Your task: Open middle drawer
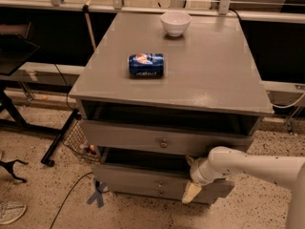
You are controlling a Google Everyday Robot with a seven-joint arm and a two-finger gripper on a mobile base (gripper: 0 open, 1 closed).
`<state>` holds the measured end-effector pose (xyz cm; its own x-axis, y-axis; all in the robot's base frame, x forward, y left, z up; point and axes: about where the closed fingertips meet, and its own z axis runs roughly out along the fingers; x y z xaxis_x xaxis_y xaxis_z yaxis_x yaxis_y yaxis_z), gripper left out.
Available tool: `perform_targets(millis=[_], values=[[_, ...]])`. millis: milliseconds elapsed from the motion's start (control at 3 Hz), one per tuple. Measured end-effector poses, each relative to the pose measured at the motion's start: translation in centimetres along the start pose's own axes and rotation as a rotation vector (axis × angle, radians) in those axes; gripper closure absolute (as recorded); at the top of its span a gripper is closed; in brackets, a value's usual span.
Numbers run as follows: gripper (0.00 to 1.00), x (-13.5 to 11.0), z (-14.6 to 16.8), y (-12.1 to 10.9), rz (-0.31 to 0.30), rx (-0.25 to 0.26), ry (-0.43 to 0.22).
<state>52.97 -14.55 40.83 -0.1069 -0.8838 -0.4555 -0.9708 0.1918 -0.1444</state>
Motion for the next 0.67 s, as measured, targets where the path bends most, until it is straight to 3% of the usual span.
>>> perform_targets(millis=[667], values=[[0.46, 0.98, -0.71, 1.97, 0.028, -0.004, 0.021]])
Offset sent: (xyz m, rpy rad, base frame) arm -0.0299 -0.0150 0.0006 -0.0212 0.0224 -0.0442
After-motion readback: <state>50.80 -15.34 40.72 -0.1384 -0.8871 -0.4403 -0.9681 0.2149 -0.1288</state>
